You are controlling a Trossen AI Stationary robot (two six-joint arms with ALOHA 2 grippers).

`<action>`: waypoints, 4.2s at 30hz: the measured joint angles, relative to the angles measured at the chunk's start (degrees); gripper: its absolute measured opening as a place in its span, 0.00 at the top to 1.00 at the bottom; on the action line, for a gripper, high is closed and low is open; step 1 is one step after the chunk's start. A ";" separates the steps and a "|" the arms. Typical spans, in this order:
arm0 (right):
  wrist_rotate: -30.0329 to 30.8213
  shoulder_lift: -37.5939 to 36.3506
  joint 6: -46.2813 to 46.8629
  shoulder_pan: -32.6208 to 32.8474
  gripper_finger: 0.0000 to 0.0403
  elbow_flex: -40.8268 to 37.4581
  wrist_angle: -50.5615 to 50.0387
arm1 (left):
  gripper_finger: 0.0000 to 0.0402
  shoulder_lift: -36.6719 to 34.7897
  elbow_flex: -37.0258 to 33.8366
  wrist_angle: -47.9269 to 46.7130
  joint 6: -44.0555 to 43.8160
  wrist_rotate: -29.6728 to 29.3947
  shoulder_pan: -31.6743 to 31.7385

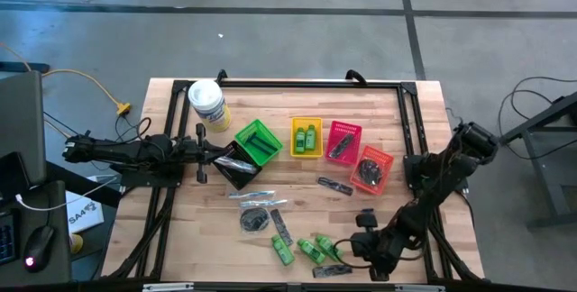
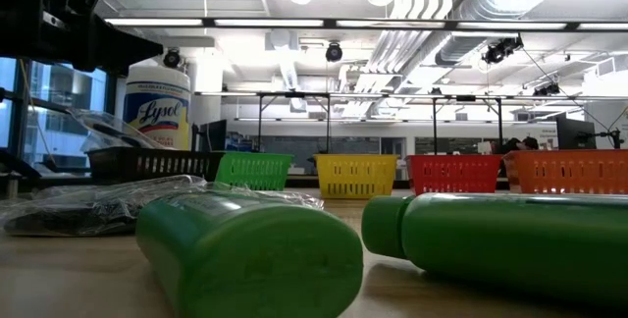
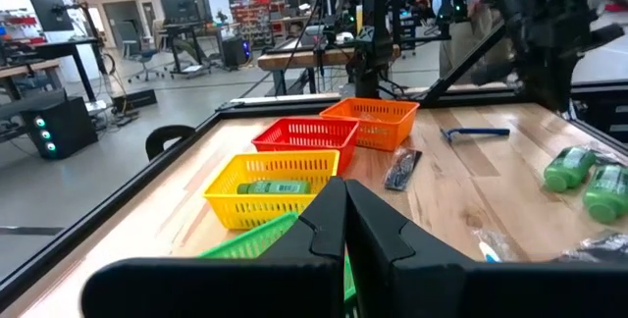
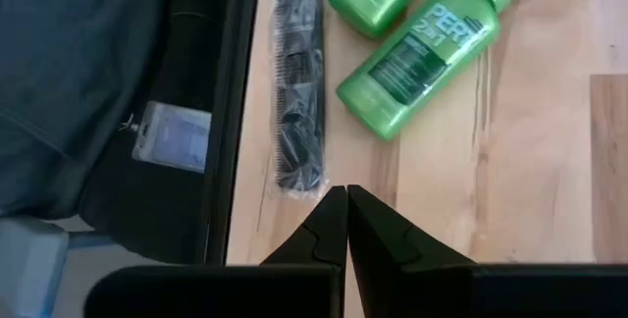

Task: Pick & Place Travel size toiletries
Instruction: Put the bottom black hair comb into the red bin

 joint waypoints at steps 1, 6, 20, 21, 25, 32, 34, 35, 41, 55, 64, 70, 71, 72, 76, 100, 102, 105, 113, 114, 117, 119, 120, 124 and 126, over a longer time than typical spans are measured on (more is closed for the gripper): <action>0.51 0.00 0.00 0.31 0.99 0.00 0.23 | 1.00 0.02 -0.02 -0.07 0.00 0.00 -0.01; 2.67 0.00 0.00 0.78 0.99 0.00 0.81 | 1.00 0.00 -0.02 -0.05 0.00 0.00 0.00; 0.25 -0.04 1.73 -0.26 0.75 4.56 3.94 | 1.00 0.00 -0.02 0.00 0.04 0.01 -0.01; 0.62 0.06 1.75 -0.26 0.72 5.62 2.47 | 1.00 0.00 -0.02 0.00 0.04 0.00 0.00; 0.83 1.09 4.57 0.07 0.66 9.22 -4.45 | 1.00 0.00 -0.02 0.00 0.04 0.02 0.00; -3.03 7.58 8.67 1.03 0.65 13.72 -6.58 | 1.00 0.00 -0.02 0.00 0.04 0.02 0.00; -3.04 9.81 9.12 1.49 0.65 14.82 -6.53 | 1.00 0.01 -0.02 0.00 0.04 0.02 0.00; -3.04 10.96 9.22 1.72 0.65 15.21 -6.53 | 1.00 0.00 -0.02 0.00 0.04 0.02 -0.02; -1.73 15.04 9.25 2.02 0.65 15.65 -6.72 | 1.00 0.01 -0.02 0.00 0.56 0.02 0.00; -1.48 18.91 8.74 1.91 0.65 15.74 -6.62 | 1.00 0.00 -0.02 -0.07 0.96 0.02 0.00; -0.85 20.72 8.26 1.87 0.65 15.85 -7.26 | 1.00 0.01 -0.02 -0.13 0.94 0.02 0.00; 0.04 20.79 7.09 1.86 0.71 15.85 -7.97 | 1.00 0.02 -0.02 -0.13 0.96 0.02 -0.02; 0.17 20.79 6.95 1.86 0.74 15.85 -8.06 | 1.00 0.02 -0.02 -0.13 0.94 0.02 0.00; 0.22 20.79 6.86 1.86 0.78 15.83 -8.20 | 1.00 0.00 -0.02 -0.13 0.94 0.02 0.00; 0.26 20.79 6.79 1.80 0.95 15.83 -8.66 | 1.00 0.02 -0.02 -0.18 0.94 0.02 0.00; 9.71 14.88 7.28 3.06 0.99 15.57 -17.48 | 1.00 0.00 -0.04 -0.70 0.93 0.02 -0.02; 10.03 14.82 7.28 3.15 0.99 15.56 -17.77 | 1.00 0.02 -0.04 -0.70 0.94 0.02 0.00; 8.78 14.78 7.66 3.14 0.99 15.58 -17.79 | 1.00 0.00 -0.04 -0.70 0.92 0.02 0.00; 3.83 14.78 6.88 2.32 0.99 15.61 -12.34 | 1.00 0.01 -0.04 -0.72 0.92 0.01 0.00; 3.05 14.78 7.10 2.22 0.98 15.61 -11.86 | 1.00 0.01 -0.04 -0.72 0.92 0.02 0.00; 2.62 14.78 6.96 2.14 0.91 15.61 -10.92 | 1.00 0.00 -0.04 -0.72 0.92 0.02 0.00; 2.71 14.78 6.60 1.96 0.84 15.61 -10.96 | 1.00 0.02 -0.04 -0.75 0.92 0.02 0.00; 2.75 14.78 6.53 1.97 0.80 15.61 -11.24 | 1.00 0.00 -0.04 -0.76 0.92 0.02 -0.02; 2.78 14.78 5.76 1.97 0.65 14.38 -11.01 | 1.00 0.02 -0.04 -0.79 0.92 0.01 0.00; 2.65 14.81 5.38 1.97 0.61 13.79 -12.17 | 1.00 0.00 -0.04 -0.79 0.92 0.02 0.00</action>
